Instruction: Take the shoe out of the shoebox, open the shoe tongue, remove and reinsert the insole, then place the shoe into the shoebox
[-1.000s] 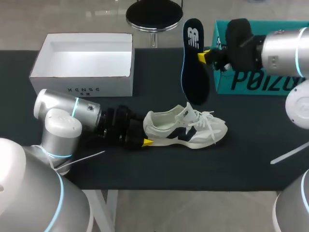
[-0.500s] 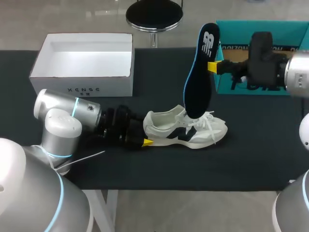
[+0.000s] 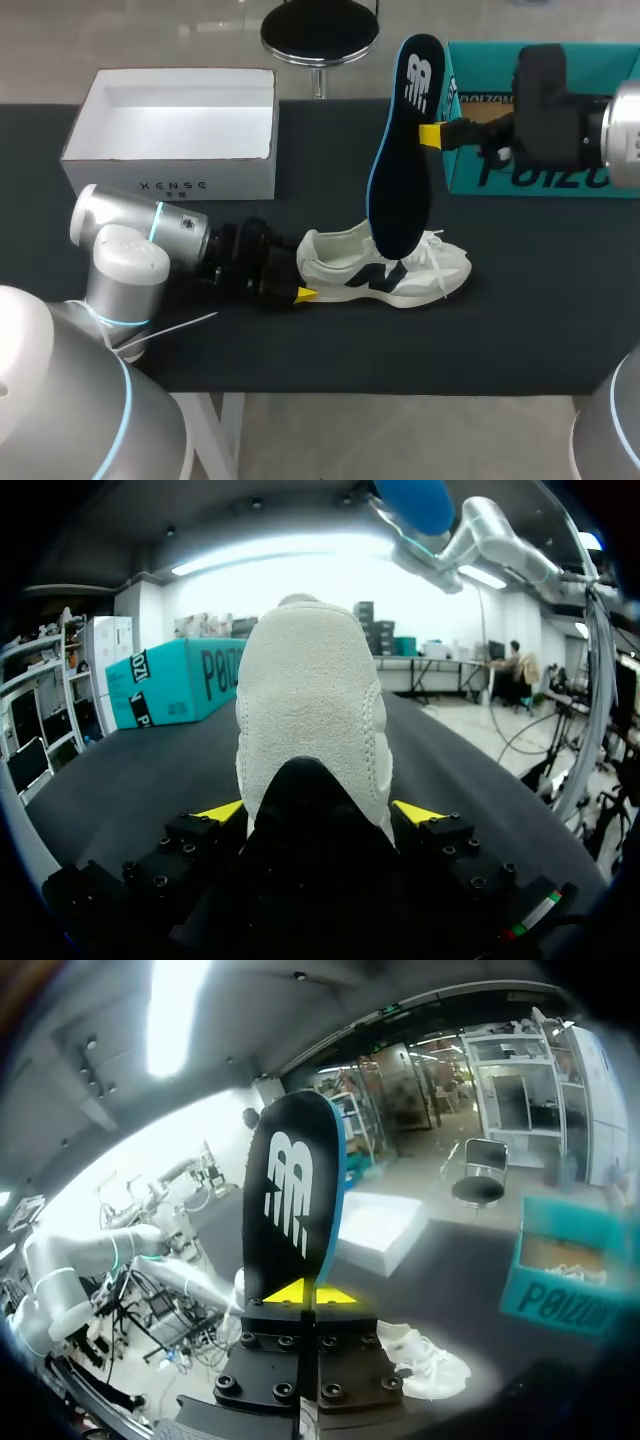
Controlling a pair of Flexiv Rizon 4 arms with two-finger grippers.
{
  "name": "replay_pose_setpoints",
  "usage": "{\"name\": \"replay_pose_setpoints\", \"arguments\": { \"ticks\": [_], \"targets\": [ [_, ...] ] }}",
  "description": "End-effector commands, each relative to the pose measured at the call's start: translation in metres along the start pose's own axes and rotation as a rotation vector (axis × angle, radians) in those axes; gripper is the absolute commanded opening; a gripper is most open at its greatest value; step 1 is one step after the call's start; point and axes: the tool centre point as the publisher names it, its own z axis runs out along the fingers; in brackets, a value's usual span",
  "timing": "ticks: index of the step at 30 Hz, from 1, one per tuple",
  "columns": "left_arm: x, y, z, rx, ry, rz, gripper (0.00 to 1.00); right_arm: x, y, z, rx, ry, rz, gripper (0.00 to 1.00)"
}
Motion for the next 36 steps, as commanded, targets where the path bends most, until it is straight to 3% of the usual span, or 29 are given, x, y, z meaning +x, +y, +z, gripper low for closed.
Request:
{"name": "replay_pose_setpoints", "arguments": {
  "ticks": [1, 6, 11, 23, 36],
  "targets": [
    [0.000, 0.002, 0.002, -0.003, 0.000, 0.000, 0.00, 0.008, 0.008, -0.007, 0.108, -0.065, 0.016, 0.00],
    [0.000, 0.002, 0.002, -0.003, 0.000, 0.000, 0.00, -0.006, -0.002, -0.013, 0.077, -0.107, 0.042, 0.00],
    [0.000, 0.002, 0.002, -0.003, 0.000, 0.000, 0.00, -0.016, 0.002, -0.013, 0.066, -0.128, 0.046, 0.00],
    [0.000, 0.002, 0.002, -0.003, 0.000, 0.000, 0.00, -0.019, 0.023, -0.004, 0.157, -0.164, 0.017, 0.00],
    [0.000, 0.002, 0.002, -0.003, 0.000, 0.000, 0.00, -0.018, 0.024, 0.006, 0.194, -0.153, 0.016, 0.00]
  ]
}}
